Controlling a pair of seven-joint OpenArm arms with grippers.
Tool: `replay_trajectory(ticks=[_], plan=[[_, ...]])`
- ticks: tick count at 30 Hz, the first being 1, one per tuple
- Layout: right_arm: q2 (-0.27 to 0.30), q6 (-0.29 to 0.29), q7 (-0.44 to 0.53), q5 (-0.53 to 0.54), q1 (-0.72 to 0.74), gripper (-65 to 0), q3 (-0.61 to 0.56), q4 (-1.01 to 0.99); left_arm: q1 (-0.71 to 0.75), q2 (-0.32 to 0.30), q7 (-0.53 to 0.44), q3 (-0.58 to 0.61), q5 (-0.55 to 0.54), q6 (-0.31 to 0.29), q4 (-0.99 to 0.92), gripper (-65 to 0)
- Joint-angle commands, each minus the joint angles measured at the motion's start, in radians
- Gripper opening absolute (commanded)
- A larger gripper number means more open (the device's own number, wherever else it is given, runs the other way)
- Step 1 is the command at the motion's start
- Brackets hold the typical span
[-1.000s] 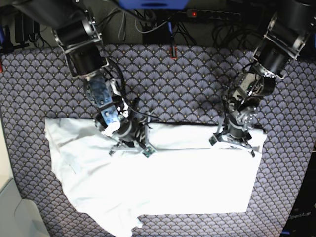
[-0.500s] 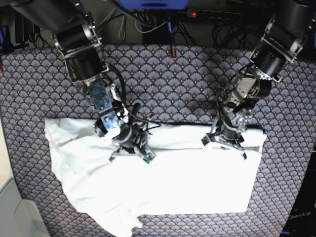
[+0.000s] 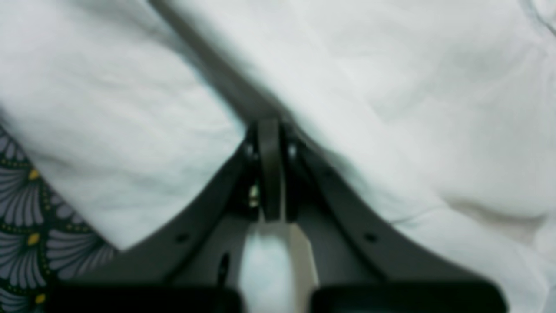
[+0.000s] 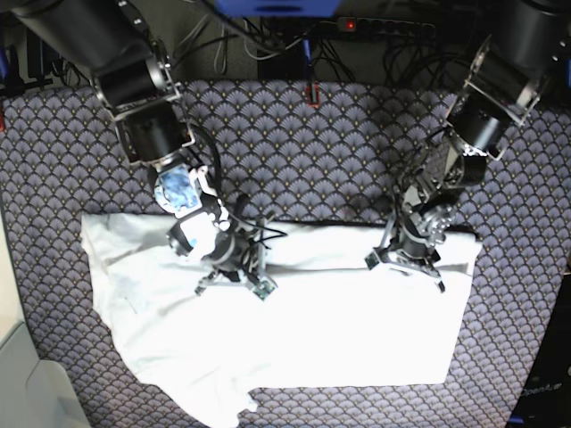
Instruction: Fold the T-shirt properly
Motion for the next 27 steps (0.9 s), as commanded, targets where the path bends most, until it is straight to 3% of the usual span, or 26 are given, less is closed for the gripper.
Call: replay_trajectory(ticks=[1,8,11,12,14,16,19,24,27], plan=[[-0.006,-0.006,0.02,0.004,0.039,-64.8,0.001,0.015,-0.026,-0.003,-0.01,-0.006,0.008,0.014,0.008,-64.4],[-0.006,-0.023,0.022,0.004,0.08,-64.8,0.001,0.013,-0.054,0.003,-0.011,-0.01,0.008,0.024,0.005,-64.4],[-0.003,-0.149,0.038,0.004,0.111,-64.8,0.001,0.013,-0.064,0.025,-0.011,-0.036,0.007,0.04,0.008,-64.4],[0.0,-0.191,0.055,0.004,0.114,-64.8,0.001,0.015,-0.066,0.026,-0.011,-0.056,0.007,0.066,0.009,-64.4],[0.004,-0.27,0.091,0.004,0.112,-64.8,0.001,0.019,-0.069,0.04,-0.013,-0.099,0.007,0.172,0.02,-64.4],[0.018,-0.276,0.095,0.004,0.108,-64.8,0.001,0.019,-0.069,0.042,-0.013,-0.127,0.008,0.273,0.039,-64.4],[0.02,-0.276,0.069,0.004,0.085,-64.8,0.001,0.022,-0.066,0.035,-0.013,-0.136,0.008,0.343,0.078,-64.4],[0.024,-0.276,0.043,0.001,0.004,-64.8,0.0,0.157,0.006,-0.014,-0.011,-0.128,0.008,0.336,0.195,-64.4],[0.018,-0.274,0.043,-0.059,-0.039,-64.8,0.0,0.217,0.037,-0.041,-0.011,-0.096,0.017,0.242,0.255,-64.4]])
